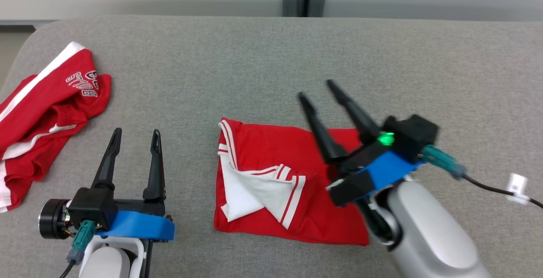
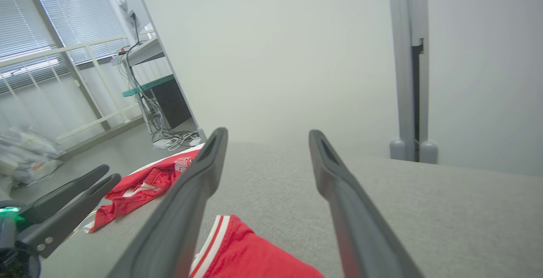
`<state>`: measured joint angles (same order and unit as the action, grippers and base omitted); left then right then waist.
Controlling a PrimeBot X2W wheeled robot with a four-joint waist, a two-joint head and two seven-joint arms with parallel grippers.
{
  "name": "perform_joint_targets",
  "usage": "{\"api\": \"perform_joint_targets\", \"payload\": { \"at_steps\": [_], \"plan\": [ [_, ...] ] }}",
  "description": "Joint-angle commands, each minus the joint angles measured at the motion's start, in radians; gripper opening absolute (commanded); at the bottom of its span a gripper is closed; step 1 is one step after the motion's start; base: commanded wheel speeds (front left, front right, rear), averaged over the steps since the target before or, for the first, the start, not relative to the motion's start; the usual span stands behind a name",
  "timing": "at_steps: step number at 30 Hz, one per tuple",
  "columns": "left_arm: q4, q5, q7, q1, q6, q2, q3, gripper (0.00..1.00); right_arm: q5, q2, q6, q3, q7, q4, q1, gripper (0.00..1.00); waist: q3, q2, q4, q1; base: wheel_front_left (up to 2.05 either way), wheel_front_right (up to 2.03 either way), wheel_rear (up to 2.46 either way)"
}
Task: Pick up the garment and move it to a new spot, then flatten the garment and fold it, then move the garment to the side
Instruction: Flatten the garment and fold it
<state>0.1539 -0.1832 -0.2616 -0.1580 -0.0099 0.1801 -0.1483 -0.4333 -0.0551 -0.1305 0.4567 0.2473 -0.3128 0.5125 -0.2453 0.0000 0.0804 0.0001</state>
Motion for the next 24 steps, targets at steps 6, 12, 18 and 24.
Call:
{"api": "perform_joint_targets", "payload": {
  "at_steps": [6,12,18,24],
  "plan": [
    [-0.001,0.01,-0.004,0.027,-0.006,0.004,0.013,1.0,0.113,-0.061,0.0,-0.255,0.006,0.116,-0.174,1.0,0.031,0.0,-0.038,-0.0001,0.0,0.0,0.0],
    [0.002,0.015,-0.004,0.041,-0.011,0.009,0.015,1.0,0.192,-0.06,0.0,-0.453,-0.049,0.259,-0.364,1.0,0.04,0.0,-0.063,-0.0001,0.0,0.0,0.0],
    [0.01,0.016,-0.004,0.041,-0.021,0.015,0.007,1.0,0.222,-0.033,0.0,-0.523,-0.099,0.372,-0.488,1.0,0.041,0.0,-0.082,-0.0001,0.0,0.0,0.0],
    [0.02,0.012,-0.004,0.046,-0.021,0.022,0.003,1.0,0.23,-0.014,0.0,-0.533,-0.131,0.426,-0.534,1.0,0.048,0.0,-0.09,-0.0001,0.0,0.0,0.0]
  ]
}}
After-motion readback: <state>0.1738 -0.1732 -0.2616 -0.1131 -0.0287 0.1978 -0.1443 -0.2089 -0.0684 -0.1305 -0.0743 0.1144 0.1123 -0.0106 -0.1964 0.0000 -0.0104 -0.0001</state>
